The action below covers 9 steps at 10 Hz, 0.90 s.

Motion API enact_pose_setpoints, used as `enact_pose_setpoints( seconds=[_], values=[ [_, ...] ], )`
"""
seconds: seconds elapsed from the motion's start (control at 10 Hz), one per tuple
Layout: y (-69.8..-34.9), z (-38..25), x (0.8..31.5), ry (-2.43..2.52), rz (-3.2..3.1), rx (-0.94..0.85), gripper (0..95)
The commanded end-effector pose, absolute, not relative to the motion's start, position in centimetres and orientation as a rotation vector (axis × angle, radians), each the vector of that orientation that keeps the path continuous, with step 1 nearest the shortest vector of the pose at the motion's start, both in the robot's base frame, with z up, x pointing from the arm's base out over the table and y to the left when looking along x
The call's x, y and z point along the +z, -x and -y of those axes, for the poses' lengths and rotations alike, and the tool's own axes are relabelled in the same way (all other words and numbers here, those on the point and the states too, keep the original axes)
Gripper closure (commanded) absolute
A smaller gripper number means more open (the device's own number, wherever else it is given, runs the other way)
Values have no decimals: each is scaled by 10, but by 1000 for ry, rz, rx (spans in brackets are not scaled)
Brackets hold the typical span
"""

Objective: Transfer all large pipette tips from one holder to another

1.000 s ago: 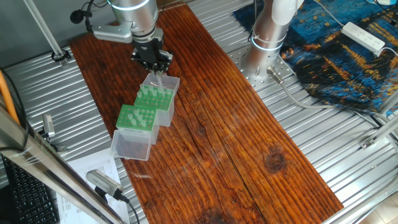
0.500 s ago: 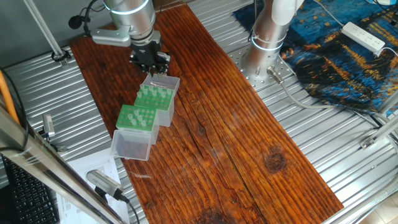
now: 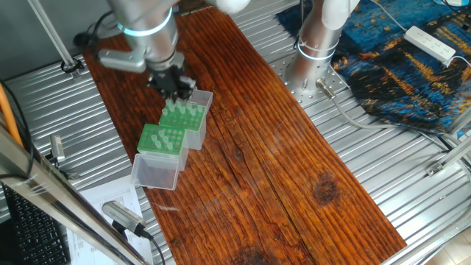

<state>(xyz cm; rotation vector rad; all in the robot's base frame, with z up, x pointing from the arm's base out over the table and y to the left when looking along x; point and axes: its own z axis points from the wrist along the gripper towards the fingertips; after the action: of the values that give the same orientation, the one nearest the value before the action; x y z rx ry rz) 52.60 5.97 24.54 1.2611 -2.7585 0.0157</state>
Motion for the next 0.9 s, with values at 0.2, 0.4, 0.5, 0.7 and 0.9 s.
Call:
enact_pose_setpoints(
  seconds=[0.2,0.4,0.5,0.7,0.9],
  values=[
    [-548,-51,226,-1313,2758,-2,760],
    [-557,-48,207,-1326,2782,-49,760],
    [-560,-49,202,-1322,2785,-45,760],
    [-569,-60,189,-1296,2788,-9,760],
    [-574,-62,179,-1305,2798,-5,760]
  ],
)
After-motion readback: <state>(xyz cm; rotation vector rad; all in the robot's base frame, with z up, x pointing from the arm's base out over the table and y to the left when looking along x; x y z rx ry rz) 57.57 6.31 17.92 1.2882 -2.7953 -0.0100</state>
